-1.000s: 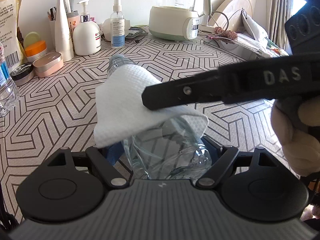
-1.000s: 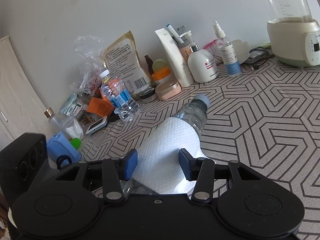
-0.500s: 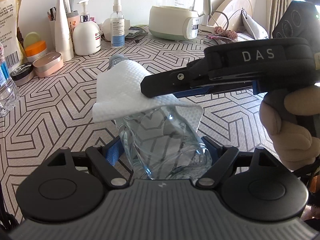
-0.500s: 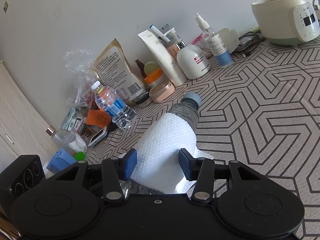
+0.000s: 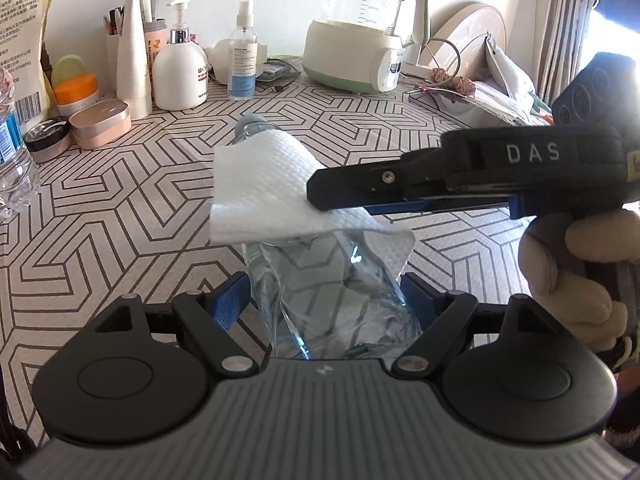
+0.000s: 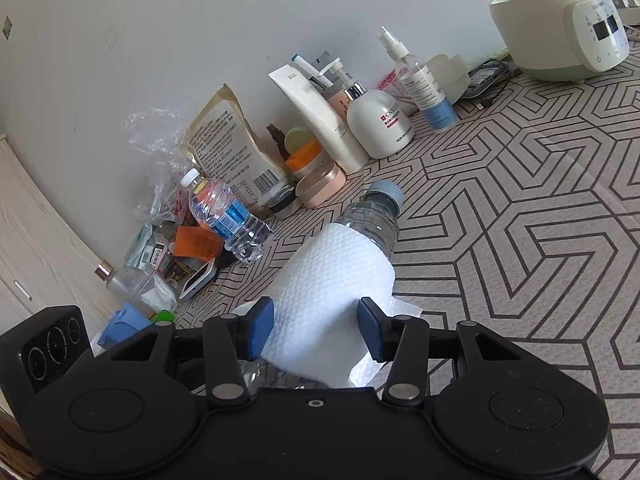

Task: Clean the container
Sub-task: 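Wipe the towel back and forth along the bottle with the right tool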

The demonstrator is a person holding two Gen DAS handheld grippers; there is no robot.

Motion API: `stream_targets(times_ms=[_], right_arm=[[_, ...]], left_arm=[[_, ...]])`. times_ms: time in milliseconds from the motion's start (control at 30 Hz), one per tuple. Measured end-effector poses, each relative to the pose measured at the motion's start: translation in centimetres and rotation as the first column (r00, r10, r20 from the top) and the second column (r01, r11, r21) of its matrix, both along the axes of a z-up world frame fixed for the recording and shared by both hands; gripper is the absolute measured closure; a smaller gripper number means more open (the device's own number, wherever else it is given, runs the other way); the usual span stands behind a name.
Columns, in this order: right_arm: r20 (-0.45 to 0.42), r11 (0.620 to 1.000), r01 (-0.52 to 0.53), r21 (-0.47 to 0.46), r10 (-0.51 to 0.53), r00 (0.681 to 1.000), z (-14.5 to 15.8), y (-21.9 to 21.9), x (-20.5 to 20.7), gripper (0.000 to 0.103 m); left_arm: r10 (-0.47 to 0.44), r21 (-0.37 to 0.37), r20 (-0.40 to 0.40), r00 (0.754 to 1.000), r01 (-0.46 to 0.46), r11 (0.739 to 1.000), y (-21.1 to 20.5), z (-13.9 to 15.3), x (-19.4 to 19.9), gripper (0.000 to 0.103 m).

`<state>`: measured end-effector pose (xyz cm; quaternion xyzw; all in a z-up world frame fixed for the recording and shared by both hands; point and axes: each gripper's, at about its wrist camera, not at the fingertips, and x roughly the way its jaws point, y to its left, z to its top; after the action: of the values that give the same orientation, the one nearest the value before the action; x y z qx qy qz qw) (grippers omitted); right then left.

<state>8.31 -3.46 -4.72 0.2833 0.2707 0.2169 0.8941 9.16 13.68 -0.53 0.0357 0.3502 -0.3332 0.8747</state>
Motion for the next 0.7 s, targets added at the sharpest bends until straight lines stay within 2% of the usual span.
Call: stream_targets(times_ms=[367,533,600,700], right_arm=[[0.009,0.999,-0.031,-0.013,0.031,0.999,0.18,0.71,-0.85,0.051],[-0.012,0.999,-0.051,0.017,0.051,0.999,0.0,0.65,-0.79,0.052],[-0.025,0.998,-0.056,0.035,0.057,0.998,-0.02,0.57,-0.61,0.054],[-0.016,0.998,-0.062,0.026,0.062,0.998,0.27,0.96,-0.51,0.063]], left_arm=[[0.028,-0.023,-0.011,1.0,-0.028,0.999,0.86,0.22,0.36,0.021],[0.034,-0.014,-0.007,0.999,-0.034,0.999,0.85,0.16,0.36,0.022],[0.033,-0.007,-0.006,0.999,-0.033,0.999,0.78,0.08,0.37,0.022],[0.037,0.011,-0.011,0.999,-0.036,0.999,0.63,-0.17,0.43,0.022]])
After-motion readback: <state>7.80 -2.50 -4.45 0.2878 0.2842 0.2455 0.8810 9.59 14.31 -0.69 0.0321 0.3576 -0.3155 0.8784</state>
